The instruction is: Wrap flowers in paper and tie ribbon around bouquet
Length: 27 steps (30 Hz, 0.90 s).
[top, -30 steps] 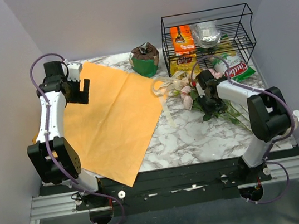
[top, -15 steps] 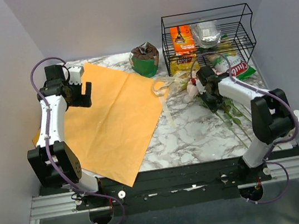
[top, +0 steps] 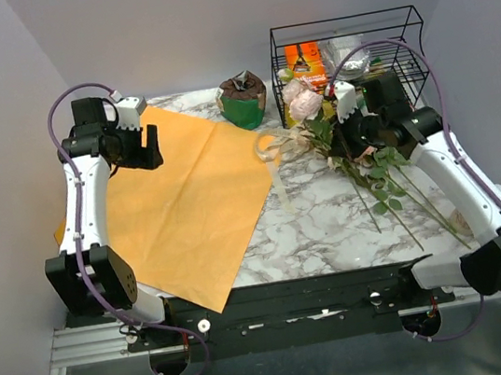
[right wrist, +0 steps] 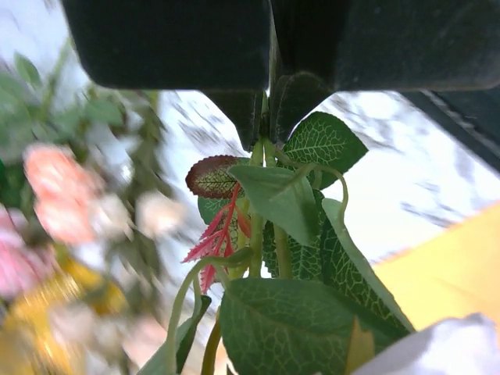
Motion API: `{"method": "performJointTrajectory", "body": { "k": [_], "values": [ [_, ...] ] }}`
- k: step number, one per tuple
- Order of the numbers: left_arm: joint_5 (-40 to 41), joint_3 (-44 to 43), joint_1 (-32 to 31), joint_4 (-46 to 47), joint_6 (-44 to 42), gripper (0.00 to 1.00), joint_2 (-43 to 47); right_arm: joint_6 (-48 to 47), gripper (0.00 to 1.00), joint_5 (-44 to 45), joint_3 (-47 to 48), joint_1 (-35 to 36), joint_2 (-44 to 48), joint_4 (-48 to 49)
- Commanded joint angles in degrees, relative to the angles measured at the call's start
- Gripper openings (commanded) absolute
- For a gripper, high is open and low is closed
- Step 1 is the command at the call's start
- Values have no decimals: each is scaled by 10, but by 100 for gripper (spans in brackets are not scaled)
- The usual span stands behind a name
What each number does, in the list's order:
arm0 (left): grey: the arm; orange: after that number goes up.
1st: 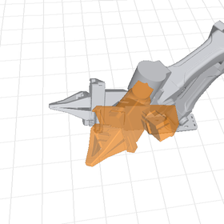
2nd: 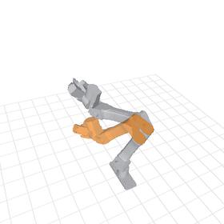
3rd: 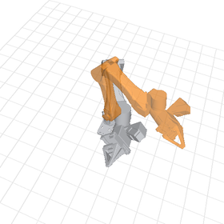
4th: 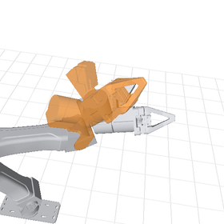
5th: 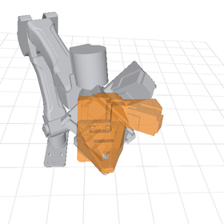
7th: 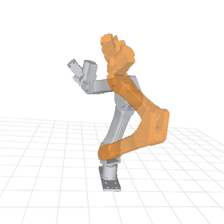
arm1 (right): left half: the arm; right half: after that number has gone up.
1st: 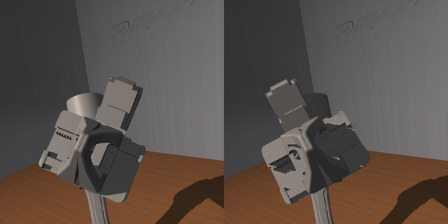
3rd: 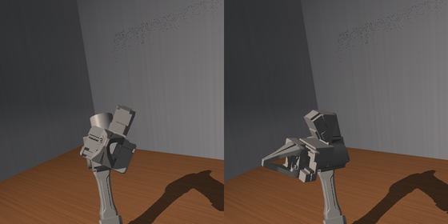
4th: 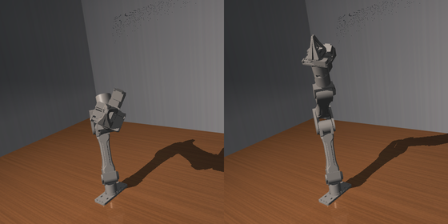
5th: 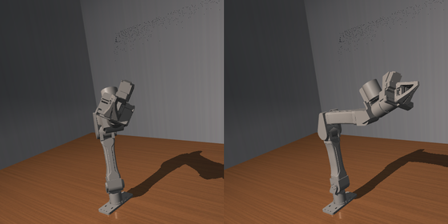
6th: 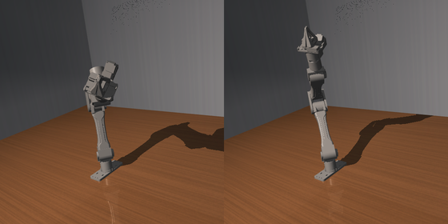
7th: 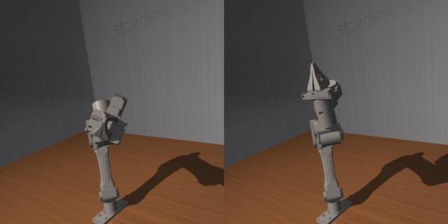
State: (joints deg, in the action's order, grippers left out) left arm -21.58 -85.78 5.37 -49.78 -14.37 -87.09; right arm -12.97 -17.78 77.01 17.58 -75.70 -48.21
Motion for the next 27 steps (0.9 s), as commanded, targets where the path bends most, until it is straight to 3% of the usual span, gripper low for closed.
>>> {"method": "performJointTrajectory", "body": {
  "k": [1,3,4,6,11,19,25,27],
  "values": [
    [-178,-60,-29,-55,-6,80,57,175,1,-181,0,7,56,199],
    [-236,-70,-50,-36,5,82,88,325,1,-152,-28,17,69,303],
    [-248,-69,-52,-19,39,83,98,361,1,-140,-48,36,70,390],
    [-264,-62,-113,20,69,88,116,423,1,-97,-44,66,58,440],
    [-291,-34,-174,78,159,94,122,460,1,-101,85,150,-62,433],
    [-233,-8,-221,110,174,95,113,511,1,-110,175,195,-138,433],
    [-250,23,-239,137,199,81,107,520,1,-121,212,206,-175,433],
    [-253,24,-239,144,207,62,105,519,1,-125,218,208,-182,434]
  ]
}}
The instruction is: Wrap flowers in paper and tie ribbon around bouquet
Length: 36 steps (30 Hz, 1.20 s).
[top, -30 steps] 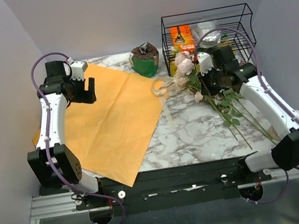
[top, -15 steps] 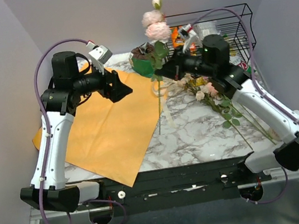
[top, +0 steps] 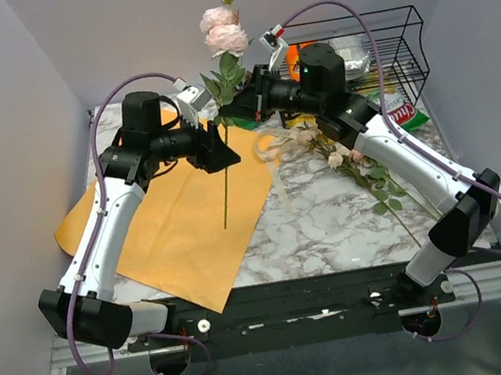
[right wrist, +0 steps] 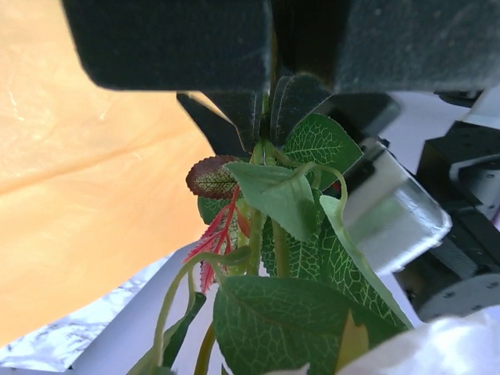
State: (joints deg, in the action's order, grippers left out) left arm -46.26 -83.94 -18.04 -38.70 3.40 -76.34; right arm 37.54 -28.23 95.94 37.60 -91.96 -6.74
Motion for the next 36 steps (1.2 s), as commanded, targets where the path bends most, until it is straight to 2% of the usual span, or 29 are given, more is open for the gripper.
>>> {"method": "performJointTrajectory", "body": {
  "k": [1,2,3,5,6,7,9,10,11,18,23,27,35,36],
  "values": [
    [-3,4,-5,37,35,51,-3,14,1,-22,29,9,-24,17],
    [3,1,-5,38,45,18,-3,14,1,-22,30,9,-26,16],
    [13,0,-4,42,55,2,-2,11,1,-20,31,9,-29,15],
    [40,1,2,42,80,0,-3,4,2,-18,36,9,-37,7],
    [46,4,14,42,91,0,-4,-8,11,-9,40,9,-39,-1],
    [52,6,21,44,103,0,-5,-16,36,1,45,8,-42,-26],
    [78,22,41,49,128,0,-6,-49,56,36,59,8,-45,-60],
    [92,28,67,49,130,0,-9,-61,85,51,61,8,-45,-92],
    [115,40,79,46,131,0,-12,-73,99,65,61,8,-42,-105],
    [251,54,159,30,63,0,-111,-158,100,173,3,7,12,-150],
    [283,-20,208,27,43,0,-231,-207,100,229,-29,3,41,-202],
    [291,-87,232,-18,33,0,-306,-243,100,280,-58,-3,57,-242],
    [310,-85,245,-19,27,0,-379,-240,100,317,-127,-48,86,-282],
    [304,-88,245,-19,23,8,-386,-237,100,318,-133,-55,90,-284]
  ]
}}
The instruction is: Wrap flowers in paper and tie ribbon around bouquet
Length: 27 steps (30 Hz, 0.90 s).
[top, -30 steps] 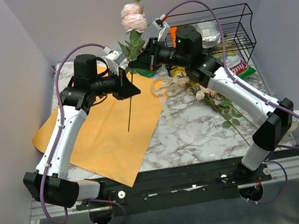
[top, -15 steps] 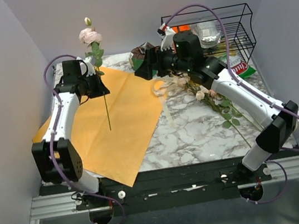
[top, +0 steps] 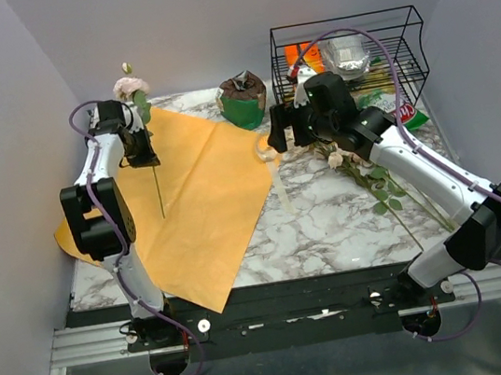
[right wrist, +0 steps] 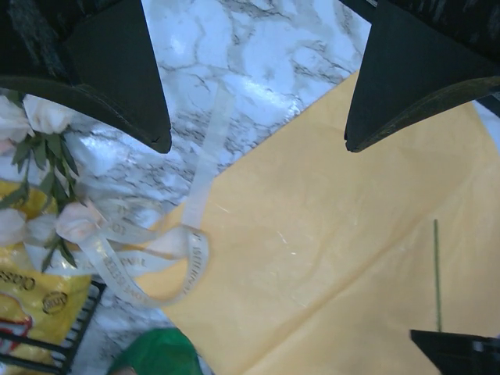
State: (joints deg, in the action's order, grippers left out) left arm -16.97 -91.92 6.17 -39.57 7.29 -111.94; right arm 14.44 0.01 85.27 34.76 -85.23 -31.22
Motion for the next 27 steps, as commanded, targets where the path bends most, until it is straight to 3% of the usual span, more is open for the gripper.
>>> {"method": "performJointTrajectory", "body": {
  "k": [1,2,3,5,6,11,14,15,18,20,23,27],
  "values": [
    [12,-10,3,-10,-19,22,-40,-7,100,39,-37,-41,30,-42],
    [17,-13,3,-9,-19,39,-41,-9,100,44,-41,-45,34,-44],
    [29,-14,3,-9,-19,68,-40,-19,100,56,-48,-51,40,-45],
    [49,-16,3,-6,-25,92,-26,-33,100,69,-68,-72,59,-45],
    [56,-16,4,3,-27,99,-17,-47,100,76,-75,-80,65,-45],
    [95,-24,5,14,-38,99,51,-100,100,97,-84,-139,74,-48],
    [104,-33,3,24,-44,99,83,-173,100,89,7,-159,30,-44],
    [104,-41,1,18,-49,99,89,-177,100,79,91,-173,-21,-56],
    [72,-55,-5,-7,-61,99,116,-174,95,37,198,-229,-116,-176],
    [42,-25,-5,-9,-69,99,152,-203,90,45,164,-230,-116,-211],
    [-18,22,-8,-16,-115,99,205,-209,82,32,19,-231,-71,-161],
    [-46,67,-8,-45,-144,99,252,-204,72,25,-95,-231,-45,-140]
  ]
}}
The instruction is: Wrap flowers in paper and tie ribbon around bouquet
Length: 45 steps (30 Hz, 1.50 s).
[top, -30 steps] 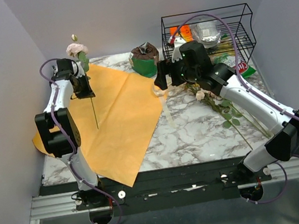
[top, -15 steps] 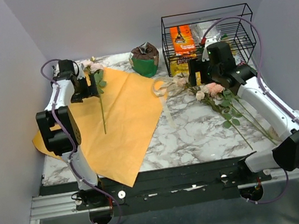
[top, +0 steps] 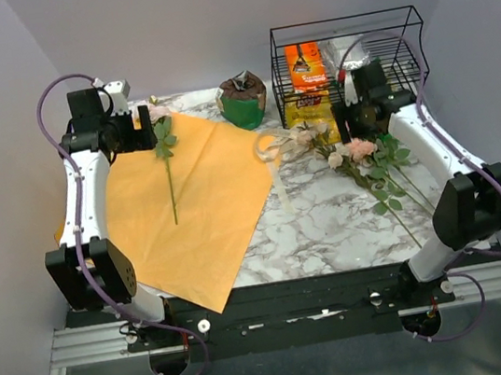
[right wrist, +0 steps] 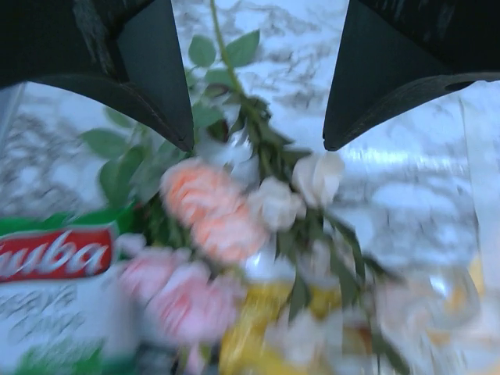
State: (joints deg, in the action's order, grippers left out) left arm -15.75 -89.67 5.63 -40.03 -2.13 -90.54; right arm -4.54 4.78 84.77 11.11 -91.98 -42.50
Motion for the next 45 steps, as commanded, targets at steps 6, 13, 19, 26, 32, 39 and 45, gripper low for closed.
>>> {"method": "performJointTrajectory", "body": {
  "k": [6,13,19,26,32,39,45],
  "values": [
    [-81,114,-3,-22,-58,99,89,-14,70,1,-162,7,-27,11],
    [-80,130,-3,-29,-59,99,103,-46,67,35,-140,7,-118,38],
    [-75,134,-3,-27,-60,99,111,-34,42,-13,-144,7,-136,47],
    [-71,129,-3,-31,-60,99,112,-28,1,-23,-144,18,-92,17],
    [-97,114,-3,-48,-62,99,112,-44,1,-60,-112,61,-1,-62],
    [-177,68,-15,-87,-60,99,114,-58,1,-225,-2,155,95,-116],
    [-314,45,-27,-87,-46,96,132,206,1,-269,9,218,119,206]
  ]
}}
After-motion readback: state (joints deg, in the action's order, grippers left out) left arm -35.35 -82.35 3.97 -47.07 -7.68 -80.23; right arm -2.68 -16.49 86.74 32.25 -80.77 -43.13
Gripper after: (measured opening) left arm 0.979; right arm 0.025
